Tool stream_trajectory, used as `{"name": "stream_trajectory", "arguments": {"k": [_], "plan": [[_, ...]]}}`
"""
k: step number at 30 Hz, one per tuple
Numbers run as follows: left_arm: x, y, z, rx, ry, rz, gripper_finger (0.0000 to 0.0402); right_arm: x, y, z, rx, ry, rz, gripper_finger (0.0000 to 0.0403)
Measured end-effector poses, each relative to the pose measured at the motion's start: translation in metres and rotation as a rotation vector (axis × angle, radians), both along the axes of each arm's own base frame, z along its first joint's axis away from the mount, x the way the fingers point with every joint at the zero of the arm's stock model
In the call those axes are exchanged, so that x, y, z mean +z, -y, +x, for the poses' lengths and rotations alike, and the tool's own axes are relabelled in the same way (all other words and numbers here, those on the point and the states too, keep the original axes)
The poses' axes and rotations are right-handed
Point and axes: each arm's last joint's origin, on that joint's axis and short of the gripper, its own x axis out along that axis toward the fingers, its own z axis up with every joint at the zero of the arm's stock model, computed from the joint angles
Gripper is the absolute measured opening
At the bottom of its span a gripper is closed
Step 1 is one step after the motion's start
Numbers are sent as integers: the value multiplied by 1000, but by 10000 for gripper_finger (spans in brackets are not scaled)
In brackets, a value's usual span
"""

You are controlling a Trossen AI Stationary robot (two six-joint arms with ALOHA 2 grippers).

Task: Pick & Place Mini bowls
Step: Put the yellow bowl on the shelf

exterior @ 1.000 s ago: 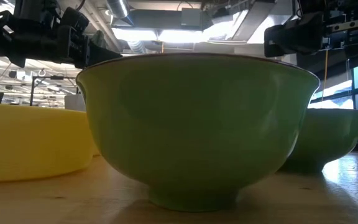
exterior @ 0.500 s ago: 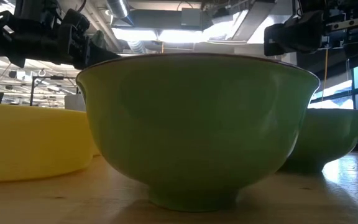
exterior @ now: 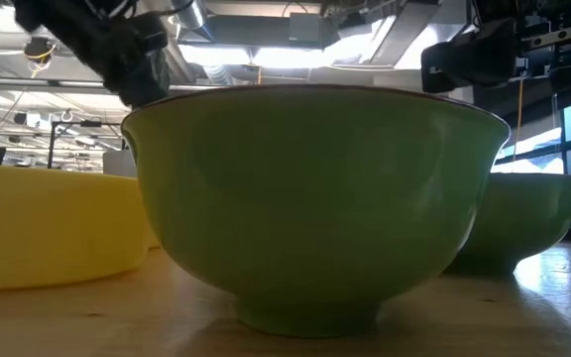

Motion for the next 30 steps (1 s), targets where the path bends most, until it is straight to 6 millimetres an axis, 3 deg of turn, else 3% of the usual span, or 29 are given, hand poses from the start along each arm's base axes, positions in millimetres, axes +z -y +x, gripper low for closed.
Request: {"name": "stream_trajectory", "arguments": {"k": [5, 11, 19, 23, 30], "plan": [[11, 6, -15, 135, -275, -160, 49, -1, 0, 0, 12, -13, 1, 15], [-14, 16, -27, 226, -555, -342, 126, -2, 0, 0, 17, -15, -2, 9], [-35, 17, -18, 205, -689, -394, 227, -2, 0, 0, 20, -11, -17, 16], [-44, 14, -12, 217, -749, -414, 246, -2, 0, -1, 20, -16, -19, 18], [-58, 4, -5, 261, -838, -422, 245, -2, 0, -1, 20, -15, -19, 19]]}}
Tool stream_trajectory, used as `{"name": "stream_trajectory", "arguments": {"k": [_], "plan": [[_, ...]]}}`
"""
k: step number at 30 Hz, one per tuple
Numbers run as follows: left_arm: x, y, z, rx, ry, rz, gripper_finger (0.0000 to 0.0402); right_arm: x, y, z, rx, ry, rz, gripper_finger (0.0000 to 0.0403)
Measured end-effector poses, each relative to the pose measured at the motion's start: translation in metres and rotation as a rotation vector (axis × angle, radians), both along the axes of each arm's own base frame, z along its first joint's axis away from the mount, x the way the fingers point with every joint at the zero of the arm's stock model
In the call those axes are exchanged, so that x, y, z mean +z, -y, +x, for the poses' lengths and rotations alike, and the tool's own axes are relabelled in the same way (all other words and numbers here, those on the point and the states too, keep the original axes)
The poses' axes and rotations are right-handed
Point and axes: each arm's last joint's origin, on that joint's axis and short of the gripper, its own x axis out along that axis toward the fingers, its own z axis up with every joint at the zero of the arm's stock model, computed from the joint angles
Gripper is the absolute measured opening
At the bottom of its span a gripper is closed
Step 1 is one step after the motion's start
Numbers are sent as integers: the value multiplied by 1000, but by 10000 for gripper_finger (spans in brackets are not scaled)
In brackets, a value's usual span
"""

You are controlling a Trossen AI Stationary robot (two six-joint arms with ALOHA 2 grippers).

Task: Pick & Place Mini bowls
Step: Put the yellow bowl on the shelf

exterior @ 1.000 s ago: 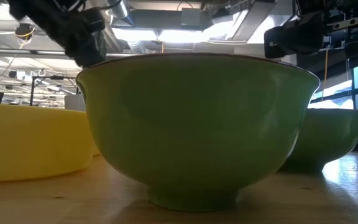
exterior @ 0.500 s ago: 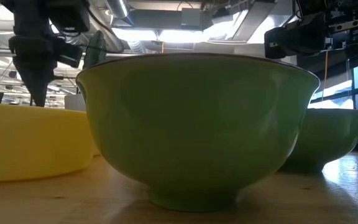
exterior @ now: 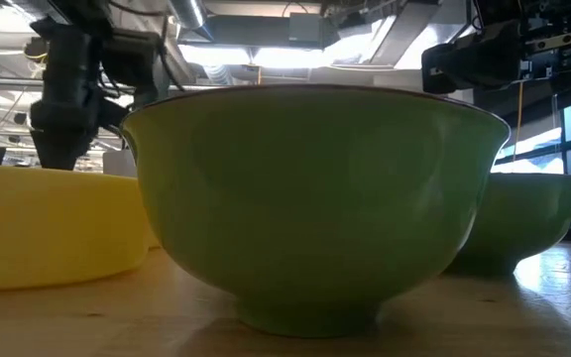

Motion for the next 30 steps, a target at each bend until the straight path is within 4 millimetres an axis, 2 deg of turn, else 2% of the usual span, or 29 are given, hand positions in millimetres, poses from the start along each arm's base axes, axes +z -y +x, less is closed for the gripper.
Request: {"name": "stream_trajectory", "arguments": {"k": [20, 24, 30], "plan": [[-27, -14, 18, 50, -68, -21, 234, 0, 0, 0, 0, 0, 3, 19], [-30, -15, 19, 57, -86, -20, 179, 0, 0, 0, 0, 1, 2, 19], [-29, -16, 17, 88, -98, 25, 25, 0, 0, 0, -5, -8, 32, 19]]}}
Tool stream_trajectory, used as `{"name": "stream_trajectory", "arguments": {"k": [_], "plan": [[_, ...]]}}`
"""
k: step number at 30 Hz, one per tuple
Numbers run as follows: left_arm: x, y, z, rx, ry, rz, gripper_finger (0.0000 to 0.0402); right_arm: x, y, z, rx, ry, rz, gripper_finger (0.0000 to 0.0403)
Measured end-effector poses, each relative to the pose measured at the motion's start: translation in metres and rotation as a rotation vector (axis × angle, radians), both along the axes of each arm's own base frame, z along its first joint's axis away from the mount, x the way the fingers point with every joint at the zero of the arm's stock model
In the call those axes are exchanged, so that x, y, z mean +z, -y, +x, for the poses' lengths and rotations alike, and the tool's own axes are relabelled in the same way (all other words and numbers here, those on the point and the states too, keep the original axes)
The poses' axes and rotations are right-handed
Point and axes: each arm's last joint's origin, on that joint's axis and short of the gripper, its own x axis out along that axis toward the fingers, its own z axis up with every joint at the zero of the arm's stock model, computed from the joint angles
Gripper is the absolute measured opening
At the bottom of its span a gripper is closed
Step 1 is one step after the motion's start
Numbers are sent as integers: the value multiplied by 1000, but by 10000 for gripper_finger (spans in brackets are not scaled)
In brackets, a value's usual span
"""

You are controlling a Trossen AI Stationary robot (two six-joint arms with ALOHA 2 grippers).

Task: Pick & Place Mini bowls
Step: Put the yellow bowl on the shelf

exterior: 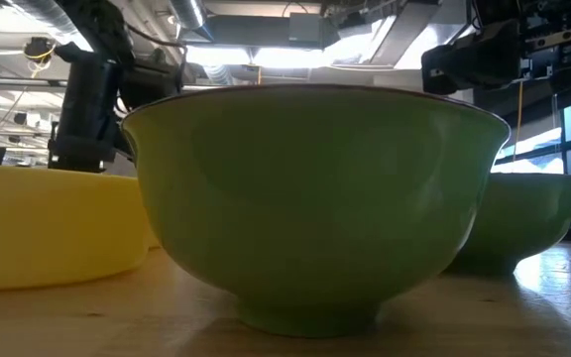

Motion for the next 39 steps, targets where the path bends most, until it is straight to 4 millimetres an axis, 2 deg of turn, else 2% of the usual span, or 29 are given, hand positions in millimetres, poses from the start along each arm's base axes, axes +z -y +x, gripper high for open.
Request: {"name": "stream_trajectory", "arguments": {"k": [4, 8, 13, 18, 21, 23, 27, 31, 35, 39], "plan": [[11, 1, 3, -11, 17, 59, 8, 0, 0, 0, -2, -5, 12, 19], [38, 2, 12, -32, 85, 136, 4, 0, 0, 0, -9, -26, 61, 19], [95, 6, 33, -110, 270, 223, 3, -2, 0, 0, -14, -56, 85, 19], [165, 4, 58, -226, 463, 344, 3, -2, 0, 0, -13, -52, 80, 19], [194, -4, 81, -297, 518, 388, 3, -2, 0, 0, -11, -48, 67, 19], [207, -11, 99, -350, 536, 396, 3, -2, 0, 0, -11, -47, 66, 19], [215, -31, 148, -465, 540, 369, 3, -2, 0, 0, -11, -47, 66, 19], [208, -50, 191, -555, 548, 313, 3, -2, 0, 0, -13, -56, 87, 19], [179, -68, 228, -607, 497, 257, 3, -3, -1, -1, 7, -65, 95, 19], [143, -87, 254, -623, 434, 234, 3, -3, -1, -1, 12, -65, 96, 19]]}}
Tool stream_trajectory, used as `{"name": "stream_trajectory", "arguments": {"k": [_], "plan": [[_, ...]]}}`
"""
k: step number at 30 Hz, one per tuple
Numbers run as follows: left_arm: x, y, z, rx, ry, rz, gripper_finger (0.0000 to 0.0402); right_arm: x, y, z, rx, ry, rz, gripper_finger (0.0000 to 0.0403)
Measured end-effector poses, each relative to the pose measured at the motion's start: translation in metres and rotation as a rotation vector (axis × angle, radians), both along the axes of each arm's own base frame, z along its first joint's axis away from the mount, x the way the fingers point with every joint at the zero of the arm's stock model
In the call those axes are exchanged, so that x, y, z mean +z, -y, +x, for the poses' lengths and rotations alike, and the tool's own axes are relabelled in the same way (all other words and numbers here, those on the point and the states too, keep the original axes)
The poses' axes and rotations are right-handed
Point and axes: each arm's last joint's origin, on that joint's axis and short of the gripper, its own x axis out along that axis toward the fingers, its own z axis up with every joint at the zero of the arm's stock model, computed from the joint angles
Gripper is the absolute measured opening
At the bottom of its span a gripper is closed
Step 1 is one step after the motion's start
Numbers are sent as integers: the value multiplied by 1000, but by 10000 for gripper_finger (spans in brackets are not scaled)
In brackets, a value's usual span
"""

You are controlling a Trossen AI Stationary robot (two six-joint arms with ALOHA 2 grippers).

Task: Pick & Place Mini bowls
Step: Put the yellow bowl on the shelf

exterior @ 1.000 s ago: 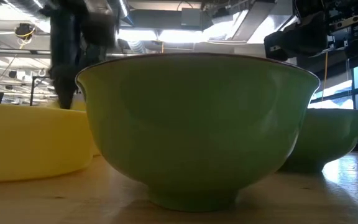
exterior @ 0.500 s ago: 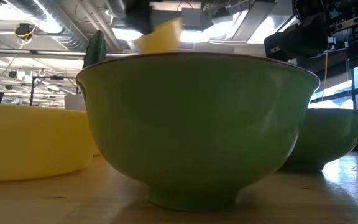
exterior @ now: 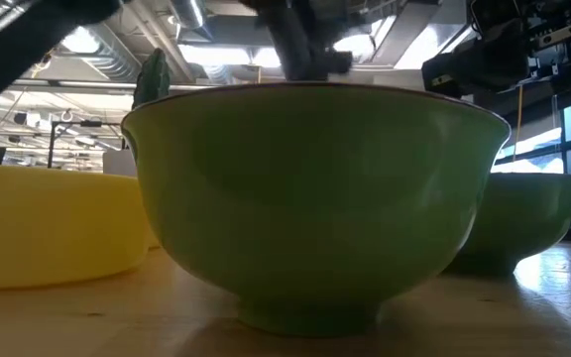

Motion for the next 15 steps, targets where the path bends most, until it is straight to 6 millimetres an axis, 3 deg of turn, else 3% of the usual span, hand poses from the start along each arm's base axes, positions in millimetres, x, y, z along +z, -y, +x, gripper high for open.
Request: {"name": "stream_trajectory", "arguments": {"k": [4, 10, 15], "plan": [[-30, -17, 14, 18, -53, -12, 3, 0, 0, 0, 0, -2, 4, 19], [-47, -33, 26, 19, -49, 3, 3, 1, 0, 0, 16, 8, 4, 19], [-56, -45, 25, 56, -70, 17, 3, 1, 0, 0, 18, 18, -5, 19]]}}
